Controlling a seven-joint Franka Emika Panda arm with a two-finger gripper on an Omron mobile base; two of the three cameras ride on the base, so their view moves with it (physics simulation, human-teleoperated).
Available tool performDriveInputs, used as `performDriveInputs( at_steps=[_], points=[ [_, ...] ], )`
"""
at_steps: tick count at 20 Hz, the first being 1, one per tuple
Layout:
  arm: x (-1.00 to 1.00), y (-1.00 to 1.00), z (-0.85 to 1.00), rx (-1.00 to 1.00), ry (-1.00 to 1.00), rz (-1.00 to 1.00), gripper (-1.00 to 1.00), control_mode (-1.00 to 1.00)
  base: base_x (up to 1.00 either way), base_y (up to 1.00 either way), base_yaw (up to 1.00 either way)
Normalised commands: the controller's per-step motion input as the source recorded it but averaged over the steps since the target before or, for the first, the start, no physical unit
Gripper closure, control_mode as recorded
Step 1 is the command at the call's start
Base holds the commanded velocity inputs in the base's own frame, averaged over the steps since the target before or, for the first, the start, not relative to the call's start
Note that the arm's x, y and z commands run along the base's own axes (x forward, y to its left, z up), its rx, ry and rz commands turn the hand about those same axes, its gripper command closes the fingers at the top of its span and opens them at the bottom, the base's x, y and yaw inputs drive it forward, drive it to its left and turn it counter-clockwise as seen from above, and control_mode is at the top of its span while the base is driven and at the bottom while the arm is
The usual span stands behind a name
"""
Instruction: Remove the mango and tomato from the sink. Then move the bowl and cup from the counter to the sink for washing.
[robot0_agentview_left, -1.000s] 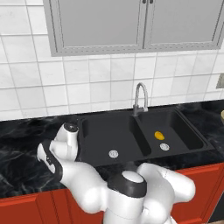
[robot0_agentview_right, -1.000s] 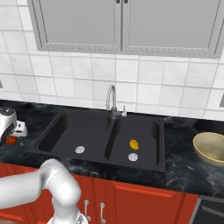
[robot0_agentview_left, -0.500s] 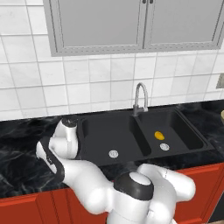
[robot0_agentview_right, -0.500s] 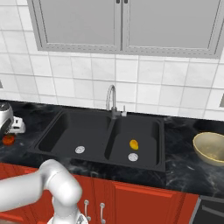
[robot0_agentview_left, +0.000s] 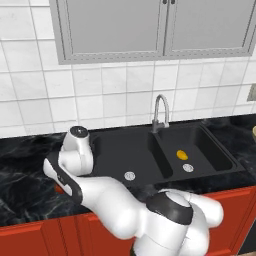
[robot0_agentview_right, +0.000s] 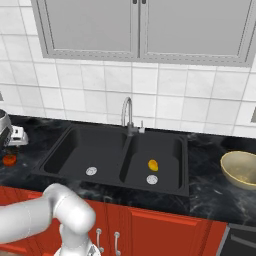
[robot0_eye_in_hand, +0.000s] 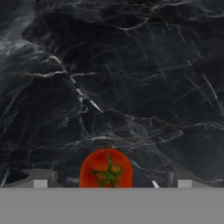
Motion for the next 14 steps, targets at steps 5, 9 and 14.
performDriveInputs(
  at_steps=[5,9,14],
  points=[
    [-0.15,-0.31,0.28,0.00,-0.01,0.00,-1.00,-1.00,0.00,0.00,0.00],
    [-0.17,-0.36,0.24,0.00,0.00,-0.03,-1.00,-1.00,0.00,0.00,0.00],
    [-0.13,-0.39,0.18,0.00,0.00,-0.10,-1.00,-1.00,0.00,0.00,0.00]
  ],
)
